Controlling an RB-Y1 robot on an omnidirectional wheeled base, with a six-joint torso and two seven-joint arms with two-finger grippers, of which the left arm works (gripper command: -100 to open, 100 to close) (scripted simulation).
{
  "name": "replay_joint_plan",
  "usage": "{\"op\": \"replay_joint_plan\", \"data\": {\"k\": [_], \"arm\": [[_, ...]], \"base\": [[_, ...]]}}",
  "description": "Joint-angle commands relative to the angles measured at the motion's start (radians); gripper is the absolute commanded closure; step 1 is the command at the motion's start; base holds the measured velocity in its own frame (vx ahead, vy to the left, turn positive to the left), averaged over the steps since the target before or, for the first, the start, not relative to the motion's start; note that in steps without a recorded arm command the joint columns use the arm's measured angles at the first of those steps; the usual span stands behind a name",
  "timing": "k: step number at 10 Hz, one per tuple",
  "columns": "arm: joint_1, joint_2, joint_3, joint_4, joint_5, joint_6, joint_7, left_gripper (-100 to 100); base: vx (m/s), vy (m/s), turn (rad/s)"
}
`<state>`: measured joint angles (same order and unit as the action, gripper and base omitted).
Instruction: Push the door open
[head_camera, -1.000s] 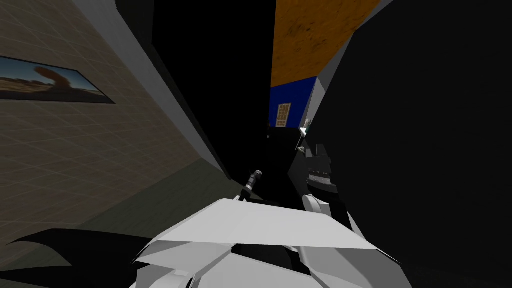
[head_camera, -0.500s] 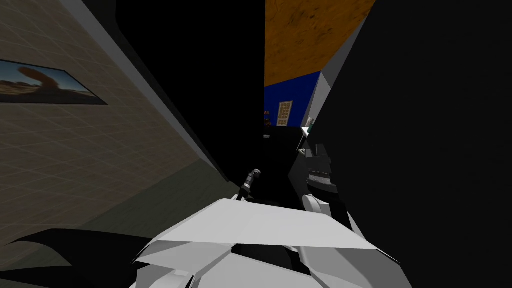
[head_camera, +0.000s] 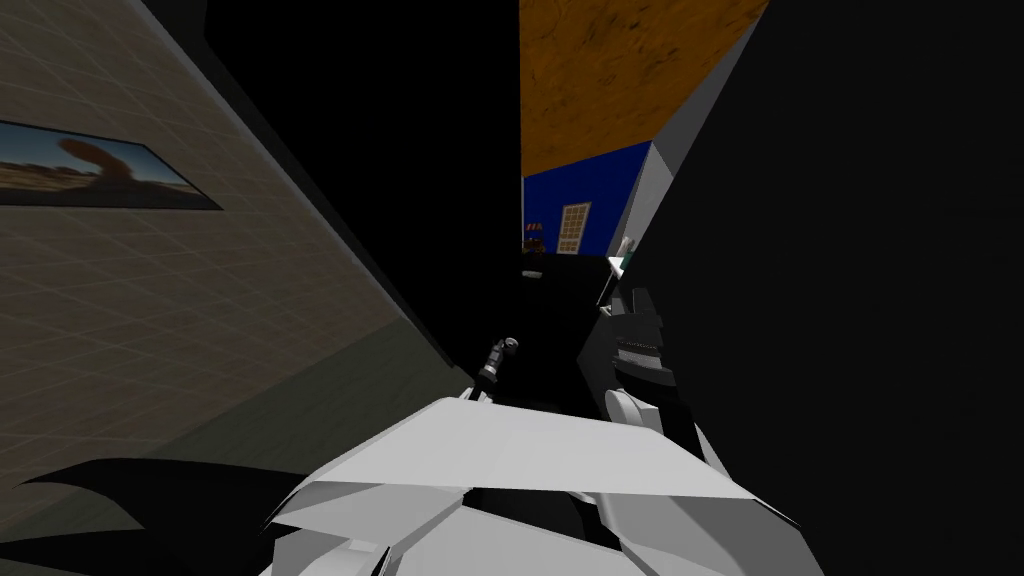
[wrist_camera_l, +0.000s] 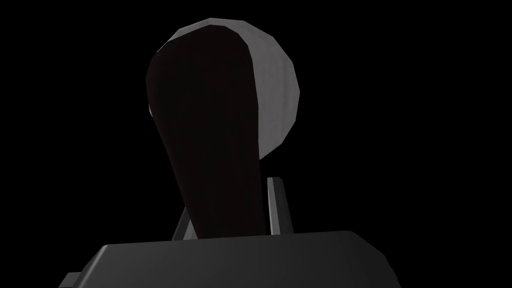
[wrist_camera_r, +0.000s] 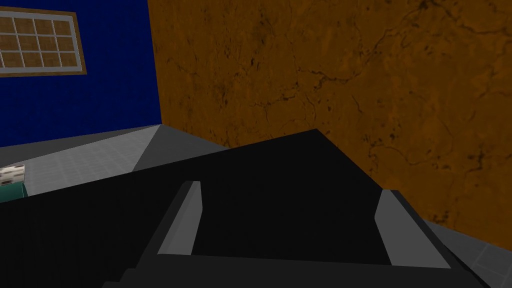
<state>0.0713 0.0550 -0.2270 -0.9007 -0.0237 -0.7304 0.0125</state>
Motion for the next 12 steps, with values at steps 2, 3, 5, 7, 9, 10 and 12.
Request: {"op": "replay_joint_plan", "data": {"k": [2,3,5,7,9,10,12], "arm": [[-0.017,0.004,0.045,0.009,0.016,-0.003,-0.013,100],[-0.019,0.002,0.054,0.011,0.019,-0.003,-0.016,100],[-0.028,-0.005,0.089,0.021,0.032,-0.004,-0.026,100],[-0.034,-0.013,0.114,0.028,0.042,-0.005,-0.033,100],[-0.039,-0.023,0.136,0.034,0.05,-0.005,-0.04,100],[-0.043,-0.03,0.15,0.038,0.055,-0.006,-0.044,100],[-0.049,-0.044,0.173,0.044,0.064,-0.006,-0.051,100]], "base": [[0.154,-0.117,0.054],[0.104,-0.094,0.052],[0.123,-0.143,0.087],[0.139,-0.126,0.078],[0.155,-0.108,0.06],[0.17,-0.137,0.082],[0.163,-0.142,0.085]]}}
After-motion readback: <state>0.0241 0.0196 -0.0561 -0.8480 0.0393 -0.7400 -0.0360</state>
